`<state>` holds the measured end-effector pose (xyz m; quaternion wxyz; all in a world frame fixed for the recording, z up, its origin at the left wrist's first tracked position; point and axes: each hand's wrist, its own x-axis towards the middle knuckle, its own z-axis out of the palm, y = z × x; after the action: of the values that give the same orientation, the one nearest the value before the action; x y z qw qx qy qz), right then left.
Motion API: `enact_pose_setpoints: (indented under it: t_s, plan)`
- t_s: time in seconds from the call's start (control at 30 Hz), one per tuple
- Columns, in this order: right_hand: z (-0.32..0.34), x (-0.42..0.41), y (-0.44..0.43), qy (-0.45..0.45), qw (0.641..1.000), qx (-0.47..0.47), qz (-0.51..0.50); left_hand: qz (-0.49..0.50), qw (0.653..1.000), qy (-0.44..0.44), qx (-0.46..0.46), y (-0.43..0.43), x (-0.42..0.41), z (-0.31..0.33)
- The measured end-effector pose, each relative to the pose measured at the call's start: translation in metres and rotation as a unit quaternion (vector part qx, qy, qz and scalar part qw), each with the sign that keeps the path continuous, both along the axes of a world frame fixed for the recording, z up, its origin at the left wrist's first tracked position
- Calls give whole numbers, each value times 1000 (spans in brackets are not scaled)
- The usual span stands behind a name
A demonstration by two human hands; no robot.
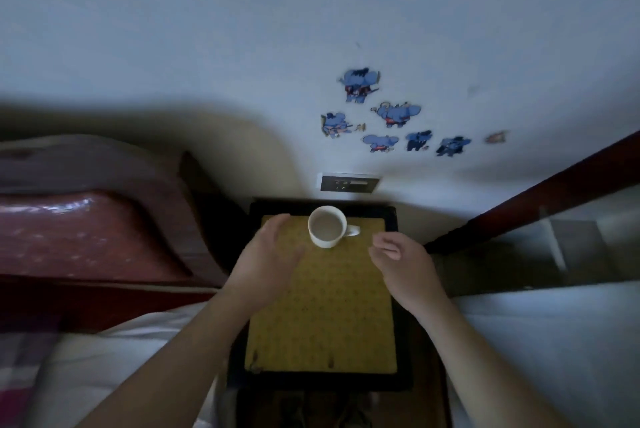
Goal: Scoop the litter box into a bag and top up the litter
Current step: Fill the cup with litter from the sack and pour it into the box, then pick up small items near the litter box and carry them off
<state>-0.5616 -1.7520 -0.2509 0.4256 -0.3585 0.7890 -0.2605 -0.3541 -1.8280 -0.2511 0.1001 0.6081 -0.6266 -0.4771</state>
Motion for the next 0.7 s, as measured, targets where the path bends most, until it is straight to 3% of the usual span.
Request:
enact_pose_setpoints:
  t_s: [0.23, 0.4, 0.7]
  plan:
    - [130, 47, 63, 86, 986, 10, 144, -41, 994, -68, -76, 76, 57, 124]
    - [186, 88, 117, 160, 947, -13, 278, -31, 977, -142, -155, 163, 104, 180]
    - [253, 171, 234, 252, 861, -70, 437, 98, 966, -212, -109, 357, 209, 237]
